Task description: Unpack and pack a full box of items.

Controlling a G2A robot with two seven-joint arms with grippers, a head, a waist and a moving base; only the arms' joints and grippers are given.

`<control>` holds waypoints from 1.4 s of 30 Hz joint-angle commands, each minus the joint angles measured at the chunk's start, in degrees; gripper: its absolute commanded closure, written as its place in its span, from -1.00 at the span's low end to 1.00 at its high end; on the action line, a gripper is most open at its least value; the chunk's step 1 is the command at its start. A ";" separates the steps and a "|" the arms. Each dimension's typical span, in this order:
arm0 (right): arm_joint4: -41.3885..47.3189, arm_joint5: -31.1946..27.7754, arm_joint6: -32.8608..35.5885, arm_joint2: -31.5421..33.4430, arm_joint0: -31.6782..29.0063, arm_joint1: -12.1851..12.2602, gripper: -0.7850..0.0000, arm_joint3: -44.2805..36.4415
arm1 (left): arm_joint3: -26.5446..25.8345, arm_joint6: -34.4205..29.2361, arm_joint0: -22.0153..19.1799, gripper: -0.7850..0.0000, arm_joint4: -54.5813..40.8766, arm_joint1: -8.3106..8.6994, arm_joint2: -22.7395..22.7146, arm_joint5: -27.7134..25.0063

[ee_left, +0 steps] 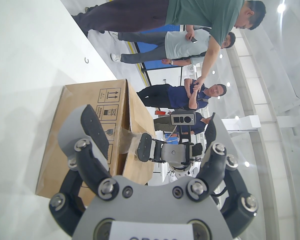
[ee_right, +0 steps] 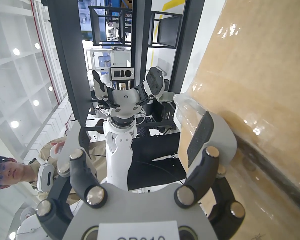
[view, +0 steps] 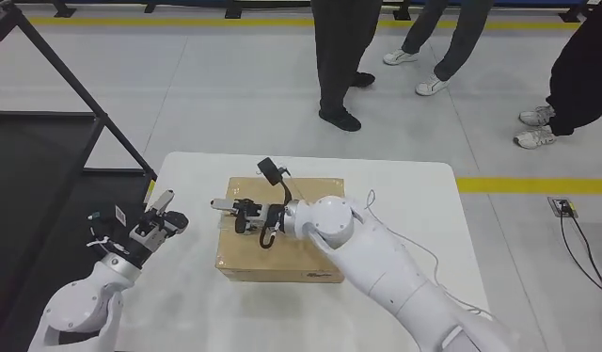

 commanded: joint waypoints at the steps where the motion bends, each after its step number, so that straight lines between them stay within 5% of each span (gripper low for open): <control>1: -0.57 -0.17 -0.03 0.58 0.09 0.06 -1.00 0.34 | 0.13 -0.14 -0.39 -1.00 0.12 0.03 0.35 0.01; 17: -10.31 4.23 4.22 7.62 -3.10 4.62 -1.00 -5.56 | 1.21 -1.55 -2.91 -1.00 0.70 0.59 0.83 0.42; 30: -18.82 11.53 4.85 19.74 -14.36 10.99 -1.00 -22.80 | 1.51 -2.87 -5.92 -1.00 2.01 0.95 2.73 1.20; 42: -21.92 15.96 3.50 29.72 -22.20 14.38 -1.00 -31.66 | 2.25 -3.85 -7.78 -1.00 2.09 1.36 3.28 1.47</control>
